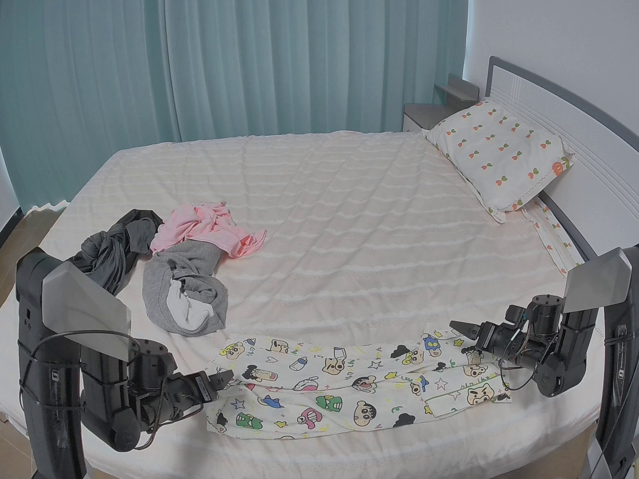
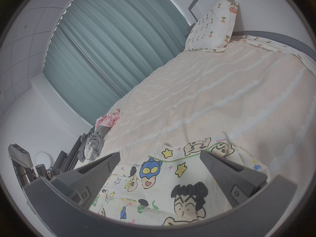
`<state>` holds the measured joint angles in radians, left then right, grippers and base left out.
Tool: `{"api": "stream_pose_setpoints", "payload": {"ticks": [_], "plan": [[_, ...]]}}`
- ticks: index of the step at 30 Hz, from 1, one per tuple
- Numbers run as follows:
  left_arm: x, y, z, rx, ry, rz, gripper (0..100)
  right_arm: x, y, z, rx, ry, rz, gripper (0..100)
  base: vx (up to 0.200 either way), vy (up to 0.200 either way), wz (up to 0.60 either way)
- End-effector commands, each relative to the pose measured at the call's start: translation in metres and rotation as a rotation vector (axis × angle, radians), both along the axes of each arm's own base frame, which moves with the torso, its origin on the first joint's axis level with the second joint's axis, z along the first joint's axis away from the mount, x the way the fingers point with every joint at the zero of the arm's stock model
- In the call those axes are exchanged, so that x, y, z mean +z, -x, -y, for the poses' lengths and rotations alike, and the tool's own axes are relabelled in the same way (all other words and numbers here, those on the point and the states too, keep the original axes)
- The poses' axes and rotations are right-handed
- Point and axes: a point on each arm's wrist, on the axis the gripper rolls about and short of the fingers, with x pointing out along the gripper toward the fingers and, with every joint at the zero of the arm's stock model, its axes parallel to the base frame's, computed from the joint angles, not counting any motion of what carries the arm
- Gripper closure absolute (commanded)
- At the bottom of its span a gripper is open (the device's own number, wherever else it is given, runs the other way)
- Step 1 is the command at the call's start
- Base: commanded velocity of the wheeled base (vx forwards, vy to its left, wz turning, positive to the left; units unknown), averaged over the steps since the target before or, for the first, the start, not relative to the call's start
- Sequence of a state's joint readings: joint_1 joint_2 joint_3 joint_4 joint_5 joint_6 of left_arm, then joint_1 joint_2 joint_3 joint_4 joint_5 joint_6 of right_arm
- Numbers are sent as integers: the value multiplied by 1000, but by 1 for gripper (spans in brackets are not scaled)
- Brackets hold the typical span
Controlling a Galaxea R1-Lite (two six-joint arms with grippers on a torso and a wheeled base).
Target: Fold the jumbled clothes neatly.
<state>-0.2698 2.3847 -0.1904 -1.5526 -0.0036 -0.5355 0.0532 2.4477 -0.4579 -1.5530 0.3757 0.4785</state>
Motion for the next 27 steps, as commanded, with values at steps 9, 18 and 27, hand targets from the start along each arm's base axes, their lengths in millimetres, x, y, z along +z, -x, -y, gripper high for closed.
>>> {"api": "stream_pose_setpoints", "payload": {"ticks": [9,18,27], "plan": [[-39,-37,22,-132,-110,-64,0,0,-1,2,-7,1,9,0,0,0,0],[-36,-47,32,-195,-136,-72,100,0,-1,2,-5,1,8,0,0,0,0],[-27,-40,33,-200,-135,-69,100,0,-1,2,-7,1,6,0,0,0,0]]}}
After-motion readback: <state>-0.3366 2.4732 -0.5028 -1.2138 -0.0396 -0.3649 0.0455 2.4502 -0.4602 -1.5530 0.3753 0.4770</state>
